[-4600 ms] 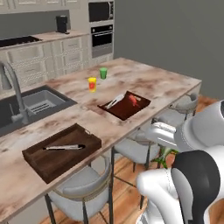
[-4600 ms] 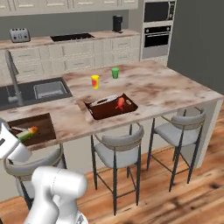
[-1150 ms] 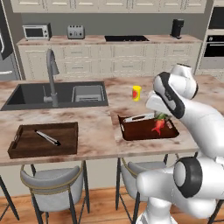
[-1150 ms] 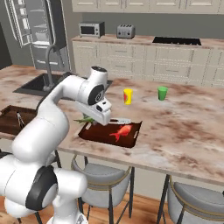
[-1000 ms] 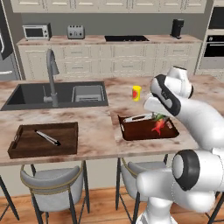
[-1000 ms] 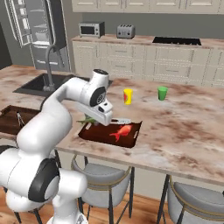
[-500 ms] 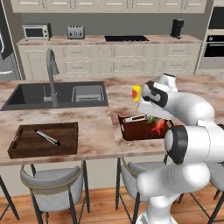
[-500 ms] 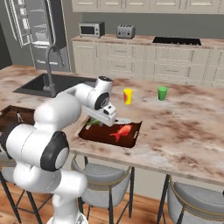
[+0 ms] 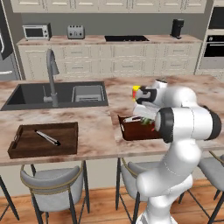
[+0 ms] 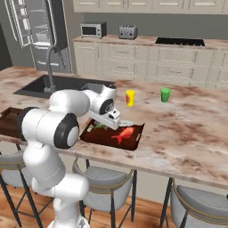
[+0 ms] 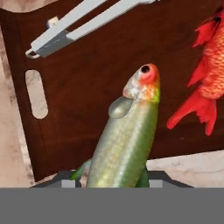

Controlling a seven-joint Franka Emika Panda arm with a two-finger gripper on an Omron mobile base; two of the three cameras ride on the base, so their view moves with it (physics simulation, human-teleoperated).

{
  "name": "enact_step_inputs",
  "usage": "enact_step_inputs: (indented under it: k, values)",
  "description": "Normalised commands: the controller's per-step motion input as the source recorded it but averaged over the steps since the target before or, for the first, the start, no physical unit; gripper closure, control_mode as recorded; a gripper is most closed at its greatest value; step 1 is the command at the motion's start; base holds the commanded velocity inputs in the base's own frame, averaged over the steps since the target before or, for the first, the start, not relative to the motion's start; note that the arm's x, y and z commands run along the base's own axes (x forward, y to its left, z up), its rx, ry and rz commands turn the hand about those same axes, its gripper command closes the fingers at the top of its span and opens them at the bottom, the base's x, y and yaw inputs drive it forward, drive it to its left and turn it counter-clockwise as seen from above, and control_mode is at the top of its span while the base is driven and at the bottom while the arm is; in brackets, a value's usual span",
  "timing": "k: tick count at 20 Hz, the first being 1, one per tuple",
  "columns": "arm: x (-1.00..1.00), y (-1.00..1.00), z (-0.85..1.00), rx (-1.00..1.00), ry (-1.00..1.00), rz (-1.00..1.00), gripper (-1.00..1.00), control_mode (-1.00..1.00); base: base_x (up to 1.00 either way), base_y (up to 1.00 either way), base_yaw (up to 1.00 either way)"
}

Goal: Gather the onion and avocado from the fridge and place them on a tray on the dining counter. Then gather the fishs from the fridge and place them on the other tray.

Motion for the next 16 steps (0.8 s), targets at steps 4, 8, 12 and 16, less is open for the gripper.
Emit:
enact_step_inputs:
  k: [4,8,12,16]
  values:
    - [0.41,0.0,-0.38,0.0,0.0,0.01,1.0,-1.0,0.0,0.0,0.0]
    - [0.36,0.0,-0.43,0.0,0.0,0.02,1.0,-1.0,0.0,0.0,0.0]
    - [0.28,0.0,-0.39,0.0,0.0,0.02,1.0,-1.0,0.0,0.0,0.0]
    - [0.11,0.0,-0.35,0.0,0.0,0.01,1.0,-1.0,0.0,0.0,0.0]
